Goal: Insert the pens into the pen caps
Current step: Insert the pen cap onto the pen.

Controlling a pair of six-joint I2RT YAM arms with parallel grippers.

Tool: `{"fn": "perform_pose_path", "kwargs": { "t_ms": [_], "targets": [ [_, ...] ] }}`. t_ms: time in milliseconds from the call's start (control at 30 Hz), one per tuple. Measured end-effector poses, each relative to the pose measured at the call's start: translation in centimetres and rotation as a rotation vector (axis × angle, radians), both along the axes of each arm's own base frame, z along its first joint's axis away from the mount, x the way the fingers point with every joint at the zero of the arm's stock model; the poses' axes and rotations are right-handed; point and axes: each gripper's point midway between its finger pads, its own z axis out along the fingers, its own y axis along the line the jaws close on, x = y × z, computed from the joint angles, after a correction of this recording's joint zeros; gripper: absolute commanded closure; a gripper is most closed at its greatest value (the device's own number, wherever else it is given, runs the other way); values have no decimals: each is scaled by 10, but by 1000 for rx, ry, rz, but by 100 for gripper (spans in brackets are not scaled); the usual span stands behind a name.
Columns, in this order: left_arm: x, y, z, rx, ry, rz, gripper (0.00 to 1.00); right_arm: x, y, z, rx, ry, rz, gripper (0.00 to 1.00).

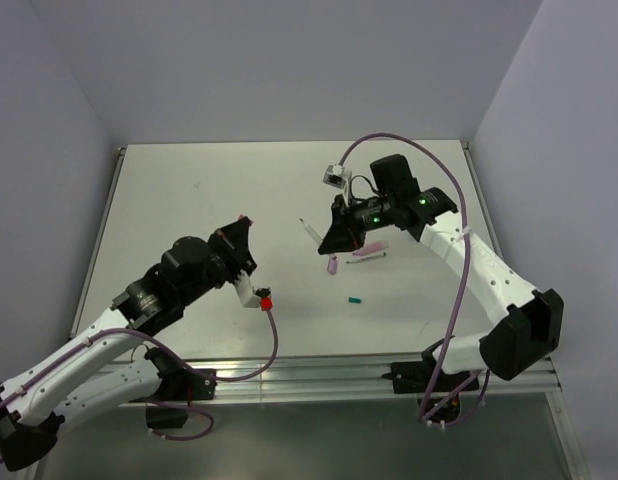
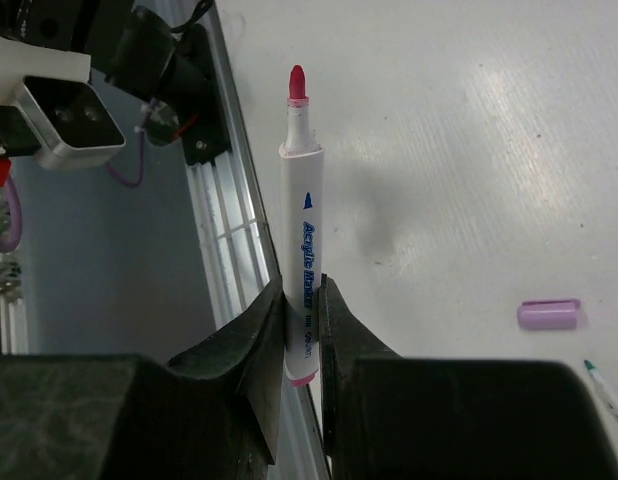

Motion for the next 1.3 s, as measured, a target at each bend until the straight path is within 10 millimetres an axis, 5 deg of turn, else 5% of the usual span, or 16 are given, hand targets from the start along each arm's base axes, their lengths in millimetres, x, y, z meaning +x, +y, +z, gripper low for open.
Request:
{"fn": "perform_pose_path", "kwargs": {
  "t_ms": [333, 700, 1300],
  "targets": [
    [-6, -6, 22, -13, -261, -67, 100, -19, 21, -8, -167, -220, 2, 100],
    [-15, -27, 22, -8, -274, -136, 100, 0, 36, 3, -220, -302, -49, 100],
    [-23, -38, 27, -29, -287, -175, 100, -15, 46, 7, -198, -292, 13, 100]
  ]
}}
